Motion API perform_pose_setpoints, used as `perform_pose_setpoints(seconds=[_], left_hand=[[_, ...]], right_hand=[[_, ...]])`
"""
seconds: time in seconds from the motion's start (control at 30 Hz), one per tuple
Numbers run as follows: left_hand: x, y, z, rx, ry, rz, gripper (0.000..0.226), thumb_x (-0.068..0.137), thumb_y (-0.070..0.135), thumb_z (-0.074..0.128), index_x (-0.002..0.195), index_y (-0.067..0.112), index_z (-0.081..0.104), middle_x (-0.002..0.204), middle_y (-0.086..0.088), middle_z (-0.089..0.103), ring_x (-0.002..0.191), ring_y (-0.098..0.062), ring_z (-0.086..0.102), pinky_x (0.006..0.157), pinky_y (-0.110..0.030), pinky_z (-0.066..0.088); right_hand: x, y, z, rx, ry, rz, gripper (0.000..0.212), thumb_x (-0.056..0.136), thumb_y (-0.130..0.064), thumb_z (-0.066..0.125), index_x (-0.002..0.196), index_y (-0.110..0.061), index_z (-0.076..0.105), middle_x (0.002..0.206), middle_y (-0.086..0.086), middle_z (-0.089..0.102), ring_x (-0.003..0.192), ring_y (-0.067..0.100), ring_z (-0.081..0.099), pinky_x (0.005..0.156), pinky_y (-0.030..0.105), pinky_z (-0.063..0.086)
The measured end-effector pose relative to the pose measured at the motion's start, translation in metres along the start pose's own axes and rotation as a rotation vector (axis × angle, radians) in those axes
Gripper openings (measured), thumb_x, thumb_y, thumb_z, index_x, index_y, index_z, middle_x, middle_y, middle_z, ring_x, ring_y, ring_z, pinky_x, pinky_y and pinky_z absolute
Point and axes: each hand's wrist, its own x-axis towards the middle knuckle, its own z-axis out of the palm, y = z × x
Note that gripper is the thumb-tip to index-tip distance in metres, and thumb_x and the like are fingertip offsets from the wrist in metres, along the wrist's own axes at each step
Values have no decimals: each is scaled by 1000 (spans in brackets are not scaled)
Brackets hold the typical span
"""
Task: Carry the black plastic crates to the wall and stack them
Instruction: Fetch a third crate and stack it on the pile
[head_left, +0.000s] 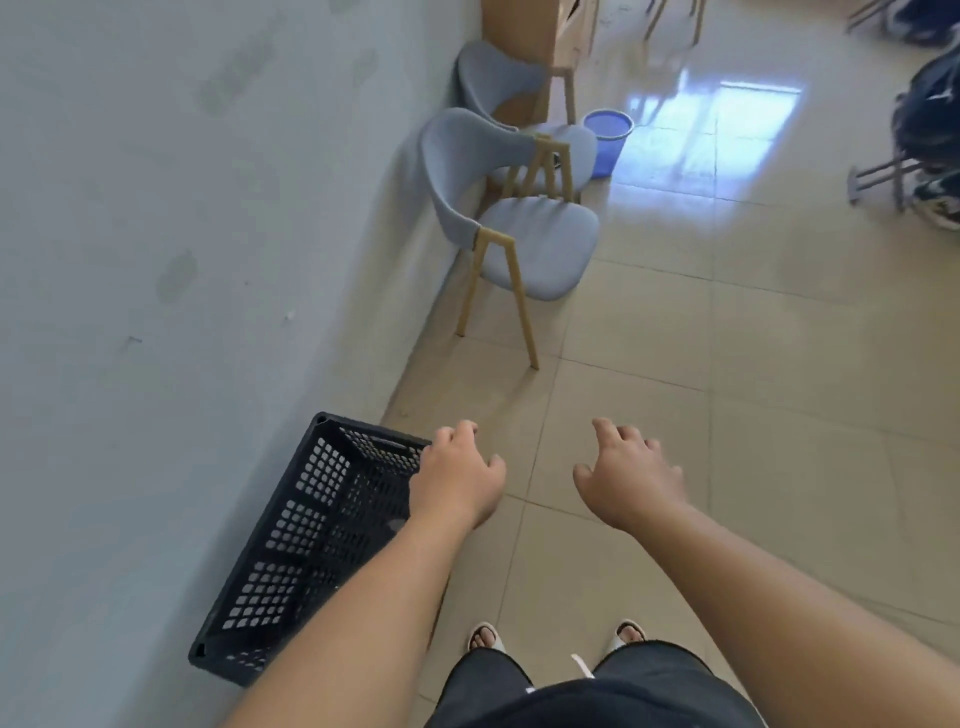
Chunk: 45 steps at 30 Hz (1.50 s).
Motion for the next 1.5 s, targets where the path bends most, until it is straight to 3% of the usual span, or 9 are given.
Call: perform_pose_setpoints(seconds=[0.23,0.5,0.7,1.27,1.5], left_hand=[[-22,174,38,200,-26,309,59,97,44,48,150,23,38,151,-4,40,135,-27,42,104,-44,42],[-96,365,157,480,-162,677,60,97,47,44,152,24,35,153,-2,39,136,-26,40,104,-46,39],[-137,474,227,575,-249,906,57,97,49,45,149,26,38,150,0,41,134,-26,43,101,-44,42],[-101,767,386,713,-457,1271,57,97,47,44,150,26,36,151,1,40,133,-24,44,97,-43,45],[-118,874,465,770,-546,1313,58,97,48,44,150,26,36,151,0,41,130,-25,46,94,-45,50]], right_hand=[[-25,161,-61,191,165,223,64,99,-48,41,156,-27,22,157,1,34,140,29,33,103,51,38],[-90,380,-81,321,252,518,70,98,-52,40,159,-27,15,161,5,27,143,30,29,104,50,38],[-127,502,-79,458,278,775,71,98,-53,41,158,-26,16,160,6,27,141,32,32,105,49,38],[-77,732,-132,723,332,1264,64,97,-50,43,154,-27,25,153,6,36,136,32,37,102,48,40],[-74,831,-142,819,364,1402,64,96,-49,45,154,-29,25,151,5,37,135,32,37,102,47,40]])
